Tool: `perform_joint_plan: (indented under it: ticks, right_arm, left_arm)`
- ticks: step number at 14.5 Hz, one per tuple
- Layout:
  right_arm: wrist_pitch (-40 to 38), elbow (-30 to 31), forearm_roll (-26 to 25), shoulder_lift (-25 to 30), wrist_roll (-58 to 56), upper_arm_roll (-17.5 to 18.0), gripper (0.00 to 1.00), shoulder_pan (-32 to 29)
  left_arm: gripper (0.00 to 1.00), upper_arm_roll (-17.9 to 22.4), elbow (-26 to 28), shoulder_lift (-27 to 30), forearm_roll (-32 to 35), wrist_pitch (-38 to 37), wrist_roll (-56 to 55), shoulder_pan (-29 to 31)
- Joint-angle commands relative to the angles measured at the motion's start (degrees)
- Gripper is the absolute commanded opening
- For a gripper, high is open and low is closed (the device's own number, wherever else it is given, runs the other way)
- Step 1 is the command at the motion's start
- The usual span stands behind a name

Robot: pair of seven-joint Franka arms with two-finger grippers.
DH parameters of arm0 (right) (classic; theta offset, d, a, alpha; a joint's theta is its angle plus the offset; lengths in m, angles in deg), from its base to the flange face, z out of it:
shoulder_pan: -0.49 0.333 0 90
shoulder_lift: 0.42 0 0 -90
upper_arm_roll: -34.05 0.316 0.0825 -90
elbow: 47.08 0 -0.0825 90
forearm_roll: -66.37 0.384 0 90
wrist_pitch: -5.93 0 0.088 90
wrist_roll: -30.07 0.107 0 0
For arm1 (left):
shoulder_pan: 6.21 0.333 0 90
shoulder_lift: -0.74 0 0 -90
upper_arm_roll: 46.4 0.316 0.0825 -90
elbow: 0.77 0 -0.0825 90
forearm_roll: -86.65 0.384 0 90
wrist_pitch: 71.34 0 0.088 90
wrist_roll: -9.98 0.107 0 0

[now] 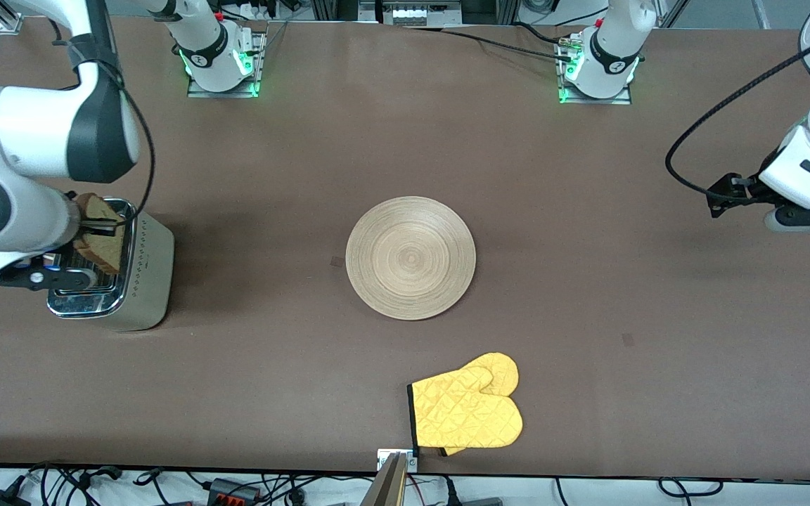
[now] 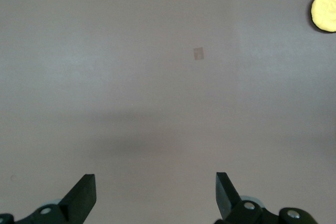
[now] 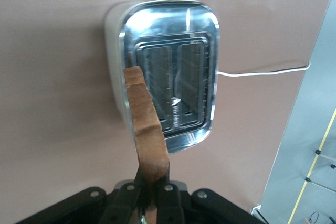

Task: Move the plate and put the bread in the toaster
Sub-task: 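Lift the bread off the plate and carry it to the toaster, then lower the bread into the toaster slot with the right gripper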

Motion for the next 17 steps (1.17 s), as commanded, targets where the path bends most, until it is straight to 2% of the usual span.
perform_joint_plan:
  ticks: [1,7,11,17]
  right_arm:
    - [2.2,0.7,-0.4,0.0,-2.8,0.3,0.0,-2.6]
    - [3.8,2.6,-0.3,-1.1,-2.8,0.4,0.0,-2.6]
    - [3.5,4.3,-0.3,-1.3,-2.8,0.4,0.0,-2.7]
    - [4.6,4.3,-0.3,-2.2,-2.8,0.4,0.0,-2.9]
  left_arm:
    - [1.0,0.6,4.2,4.0,-1.3,0.6,1.5,-0.7]
    - [1.0,-1.9,1.0,2.6,-1.2,0.4,1.5,-1.1]
    - [1.0,-3.6,0.8,2.5,-2.3,0.3,0.8,-1.4]
    - [1.0,-3.7,0.7,2.5,-2.6,-0.9,1.0,-0.8]
